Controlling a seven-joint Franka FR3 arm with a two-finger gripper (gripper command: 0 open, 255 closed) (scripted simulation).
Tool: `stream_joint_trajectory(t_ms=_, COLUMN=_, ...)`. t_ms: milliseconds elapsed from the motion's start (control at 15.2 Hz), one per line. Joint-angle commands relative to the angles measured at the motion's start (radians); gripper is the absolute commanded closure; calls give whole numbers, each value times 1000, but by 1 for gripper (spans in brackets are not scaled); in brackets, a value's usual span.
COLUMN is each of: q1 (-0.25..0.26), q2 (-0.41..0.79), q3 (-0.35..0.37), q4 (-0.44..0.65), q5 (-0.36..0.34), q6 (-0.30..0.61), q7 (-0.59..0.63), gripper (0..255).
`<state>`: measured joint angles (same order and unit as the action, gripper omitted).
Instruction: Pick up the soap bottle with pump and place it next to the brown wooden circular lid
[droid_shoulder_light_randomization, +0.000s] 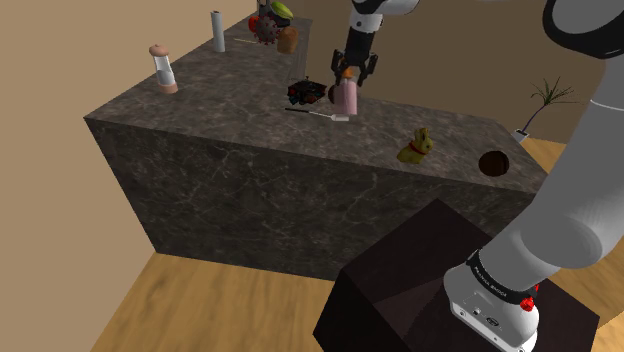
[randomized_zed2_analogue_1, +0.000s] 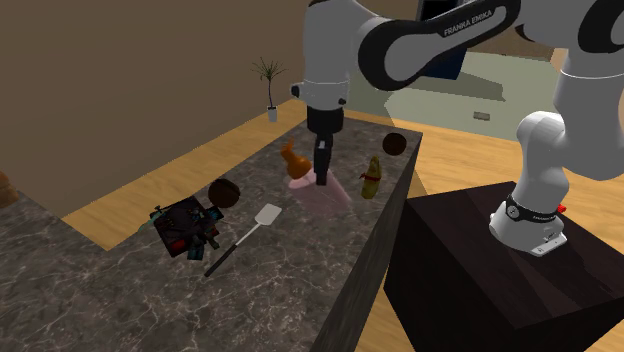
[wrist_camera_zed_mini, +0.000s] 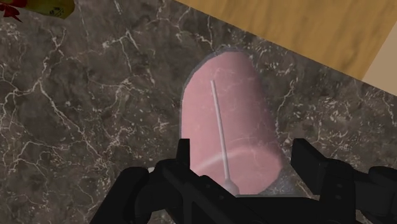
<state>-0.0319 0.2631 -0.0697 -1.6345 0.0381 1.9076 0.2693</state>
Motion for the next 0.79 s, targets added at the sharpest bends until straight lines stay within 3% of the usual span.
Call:
stream_joint_trajectory(t_ms=0, q1=0, q2=-6, q3=0, q4=20, q5=-1, q6=-26, q7=1, gripper=255)
stream_joint_trajectory(t_ms=726, q1=-1, q2=-9, q3=-1, q4=164, q5=-2, q6=-172, q7=4, gripper=255)
